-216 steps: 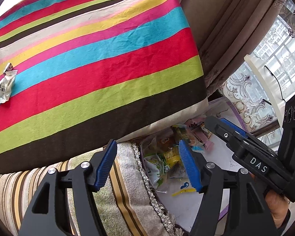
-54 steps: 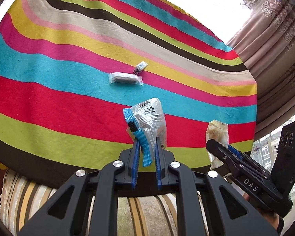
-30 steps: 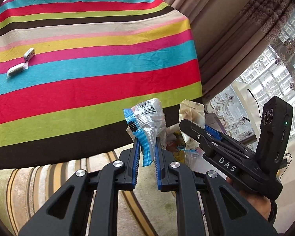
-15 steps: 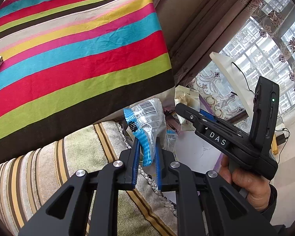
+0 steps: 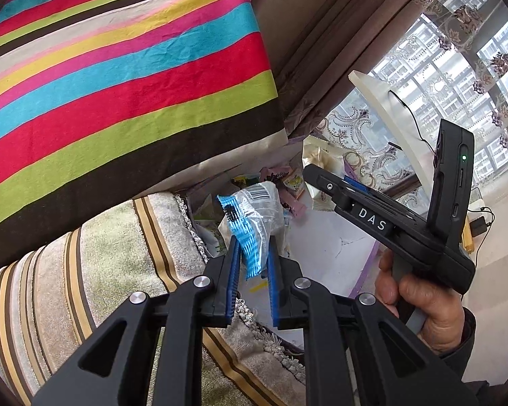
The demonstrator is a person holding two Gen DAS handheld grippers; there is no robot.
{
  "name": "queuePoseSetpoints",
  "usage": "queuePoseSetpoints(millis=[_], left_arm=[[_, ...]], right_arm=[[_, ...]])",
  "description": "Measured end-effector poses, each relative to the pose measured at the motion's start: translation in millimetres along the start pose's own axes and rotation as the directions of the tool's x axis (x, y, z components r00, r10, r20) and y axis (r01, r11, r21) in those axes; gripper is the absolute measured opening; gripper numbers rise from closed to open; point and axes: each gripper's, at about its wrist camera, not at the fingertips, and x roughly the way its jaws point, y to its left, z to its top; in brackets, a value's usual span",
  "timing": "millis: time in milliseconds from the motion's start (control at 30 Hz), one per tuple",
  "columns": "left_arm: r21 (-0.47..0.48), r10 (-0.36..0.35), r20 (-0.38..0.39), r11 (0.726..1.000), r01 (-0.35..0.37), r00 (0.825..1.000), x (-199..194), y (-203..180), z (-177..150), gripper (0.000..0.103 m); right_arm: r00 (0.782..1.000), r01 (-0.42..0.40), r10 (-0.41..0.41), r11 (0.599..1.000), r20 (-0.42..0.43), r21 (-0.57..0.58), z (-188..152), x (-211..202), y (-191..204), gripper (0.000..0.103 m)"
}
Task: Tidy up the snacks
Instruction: 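Open both tools over the white box to release the bags, then move both open tools back to the last two snacks on the table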
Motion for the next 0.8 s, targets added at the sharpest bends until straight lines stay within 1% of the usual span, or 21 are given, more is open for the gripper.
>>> queuePoseSetpoints(millis=[33, 67, 100, 133, 200, 267, 567, 633, 800], left_arm=[[-0.003, 0.000, -0.002, 1.000, 0.000, 1.000, 1.0, -0.5, 0.2, 0.018], [-0.007, -0.004, -0.003, 1.000, 0.004, 1.000, 1.0, 0.2, -0.1, 0.018], [-0.010, -0.003, -0.002, 1.000, 0.003, 1.000, 0.8, 0.9, 0.1, 0.019], [-0.012, 0.000, 0.001, 1.000, 0.000, 1.000, 0.2, 1.5, 0.3, 0.023], [-0.016, 0.008, 0.010, 1.000, -0.008, 1.000, -1.4, 2.9, 0.9, 0.029], [-0.020, 0.013, 0.015, 1.000, -0.013, 1.000, -2.4, 4.4, 1.4, 0.030], [-0.044, 0.039, 0.039, 0.998, -0.038, 0.998, -10.0, 15.1, 2.3, 0.032], [-0.051, 0.055, 0.051, 0.997, -0.053, 0.997, -13.4, 18.9, 2.7, 0.038], [-0.061, 0.112, 0.083, 0.992, -0.107, 0.990, -21.6, 28.5, 4.6, 0.044]], right_arm=[[1.000, 0.003, -0.003, 1.000, 0.000, -0.001, 0.0, -0.5, 0.6, 0.042], [1.000, 0.011, -0.011, 1.000, 0.002, -0.002, 0.1, -0.7, 0.9, 0.042], [1.000, 0.013, -0.013, 1.000, 0.003, 0.000, 0.5, -1.1, 0.9, 0.045], [1.000, 0.013, -0.013, 1.000, 0.007, 0.003, 0.9, -1.7, 0.6, 0.053], [1.000, 0.015, -0.015, 1.000, 0.009, 0.004, 1.3, -2.2, 0.6, 0.055], [1.000, 0.016, -0.016, 1.000, 0.009, 0.006, 1.7, -1.7, 0.2, 0.060], [1.000, 0.018, -0.018, 1.000, 0.004, 0.003, 1.5, -1.2, 2.6, 0.063], [1.000, 0.017, -0.017, 1.000, 0.002, -0.001, 1.1, -0.8, 4.6, 0.064], [1.000, 0.014, -0.014, 1.000, -0.004, -0.009, 1.0, 0.8, 10.3, 0.065]])
